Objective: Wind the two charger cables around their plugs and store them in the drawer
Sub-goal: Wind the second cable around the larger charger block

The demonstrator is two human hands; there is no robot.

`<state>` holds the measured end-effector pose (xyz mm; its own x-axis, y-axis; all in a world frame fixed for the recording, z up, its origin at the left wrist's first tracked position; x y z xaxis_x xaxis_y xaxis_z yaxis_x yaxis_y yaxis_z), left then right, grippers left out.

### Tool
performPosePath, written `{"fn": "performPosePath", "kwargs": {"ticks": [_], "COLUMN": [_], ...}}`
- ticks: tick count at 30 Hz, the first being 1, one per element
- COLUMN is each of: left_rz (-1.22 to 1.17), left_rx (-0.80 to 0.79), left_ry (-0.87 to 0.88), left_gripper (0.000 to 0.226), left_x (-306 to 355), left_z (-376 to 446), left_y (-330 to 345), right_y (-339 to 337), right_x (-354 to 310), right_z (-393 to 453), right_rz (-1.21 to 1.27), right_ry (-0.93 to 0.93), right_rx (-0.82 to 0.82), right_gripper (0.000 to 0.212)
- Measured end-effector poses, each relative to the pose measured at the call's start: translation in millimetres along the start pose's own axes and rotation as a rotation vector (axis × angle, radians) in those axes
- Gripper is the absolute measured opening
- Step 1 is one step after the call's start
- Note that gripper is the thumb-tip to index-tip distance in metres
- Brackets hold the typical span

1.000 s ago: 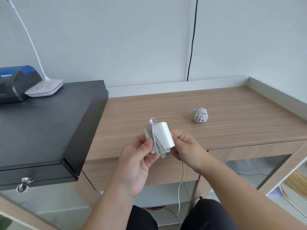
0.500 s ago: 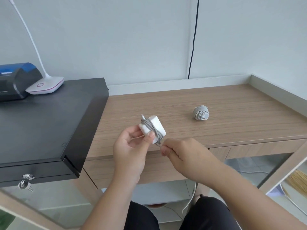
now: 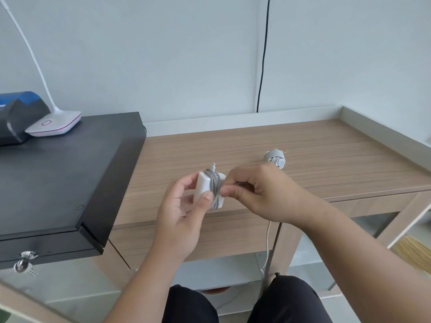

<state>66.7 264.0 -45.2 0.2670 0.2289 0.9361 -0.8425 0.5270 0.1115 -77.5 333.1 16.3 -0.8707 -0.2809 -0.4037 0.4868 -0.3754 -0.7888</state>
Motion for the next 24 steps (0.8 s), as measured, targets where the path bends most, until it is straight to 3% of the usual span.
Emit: {"fn": "performPosePath", "kwargs": {"ticks": [4,9,11,14,18,24], "left_rz": [-0.091,-0.499,-0.662,-0.786,-0.506,0.258], "left_rx": [-0.020,0.084,0.145,0.172,0.119,-0.218], "left_ry": [-0.039,-0.210,-0.283,-0.329,-0.232,0.080], "left_gripper": [0.039,0.038,0.044,0.034,0.032,0.029], "left_x": [-1,-8,-9,-6,-3,3], "left_z": [-3,-5,-6,-4,-3,-3], "left_y": [8,12,12,14,11,2], "right_y": [3,0,9,27,19,17], "right_x": [2,17,24,31,38,34], "right_z": [-1,-2,-3,-6,-2,8], "right_rz": [0.095,0.134,0.210,0.287,0.283,0.041], "right_ry": [0.022,0.151,0.183,0.204,0.235,0.268], "right_rx": [0.049,0.115,0.036,-0.102,-0.073,-0.327], "right_gripper": [0.016,0.048,0.049,0.039,0.037,0.036]}}
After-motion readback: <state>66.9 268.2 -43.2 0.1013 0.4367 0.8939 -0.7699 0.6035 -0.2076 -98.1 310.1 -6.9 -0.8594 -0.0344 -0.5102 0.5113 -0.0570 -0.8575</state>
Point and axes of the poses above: each hand's wrist, its own z-axis towards the middle knuckle, its own y-axis out of the palm, x = y × z, the point moved 5 cm from there along z, towards the middle knuckle, and after that the axes turned 8 degrees about -z, right-handed, at the moved point
